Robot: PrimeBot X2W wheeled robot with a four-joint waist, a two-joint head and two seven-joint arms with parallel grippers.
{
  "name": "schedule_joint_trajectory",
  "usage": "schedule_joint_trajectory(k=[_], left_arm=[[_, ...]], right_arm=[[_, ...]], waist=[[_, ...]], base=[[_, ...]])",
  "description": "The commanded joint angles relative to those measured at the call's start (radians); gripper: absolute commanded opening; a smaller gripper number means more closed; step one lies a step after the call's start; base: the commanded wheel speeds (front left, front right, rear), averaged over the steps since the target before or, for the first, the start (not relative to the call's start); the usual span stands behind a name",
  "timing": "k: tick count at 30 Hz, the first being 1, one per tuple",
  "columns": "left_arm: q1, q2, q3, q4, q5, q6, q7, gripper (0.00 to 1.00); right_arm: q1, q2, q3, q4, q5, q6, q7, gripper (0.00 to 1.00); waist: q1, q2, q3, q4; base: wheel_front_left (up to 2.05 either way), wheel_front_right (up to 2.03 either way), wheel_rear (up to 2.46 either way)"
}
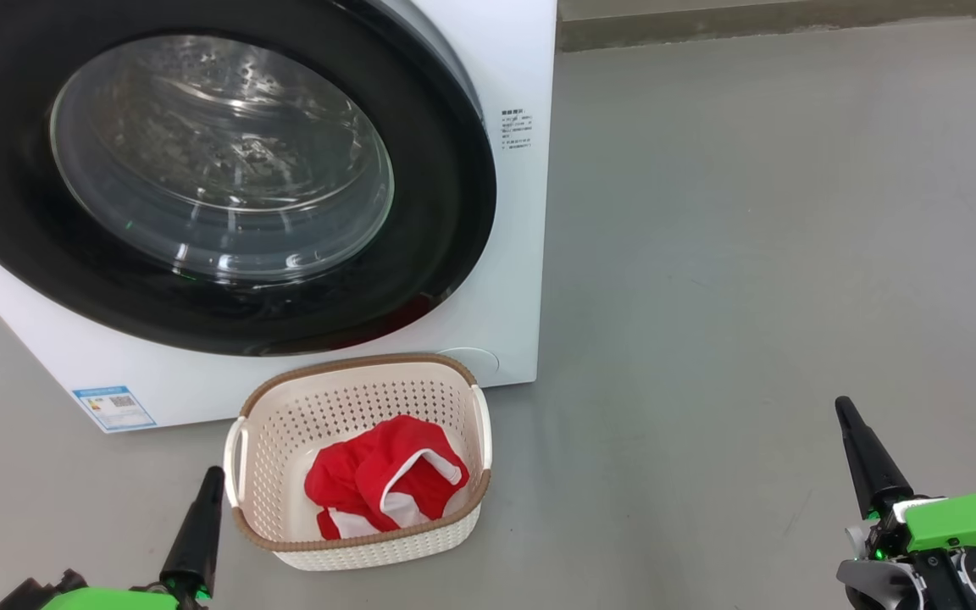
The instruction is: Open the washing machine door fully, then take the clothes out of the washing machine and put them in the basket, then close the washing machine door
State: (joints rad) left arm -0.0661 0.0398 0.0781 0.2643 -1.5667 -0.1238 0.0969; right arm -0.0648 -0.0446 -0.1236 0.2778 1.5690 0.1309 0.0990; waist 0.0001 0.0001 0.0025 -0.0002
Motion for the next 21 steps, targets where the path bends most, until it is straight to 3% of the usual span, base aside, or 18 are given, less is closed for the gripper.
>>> schedule_joint_trajectory(k=[1,21], left_arm=[[-0.041,0.010,0.036,-0.020,-0.033,-0.007,0.014,0.00],[-0.042,0.010,0.036,-0.019,-0.042,-0.007,0.016,0.00]], right_arm=[[-0.043,-0.006,0.010,-0.033,0.030,0.000,0.013,0.00],[-0.043,-0.006,0.009,-0.033,0.039,0.000,0.015,0.00]], waist=[[-0.0001,-0.0001,0.000,0.000],[-0.0001,-0.0001,0.001,0.000]], base=[[0.00,0.00,0.00],[0.00,0.00,0.00]])
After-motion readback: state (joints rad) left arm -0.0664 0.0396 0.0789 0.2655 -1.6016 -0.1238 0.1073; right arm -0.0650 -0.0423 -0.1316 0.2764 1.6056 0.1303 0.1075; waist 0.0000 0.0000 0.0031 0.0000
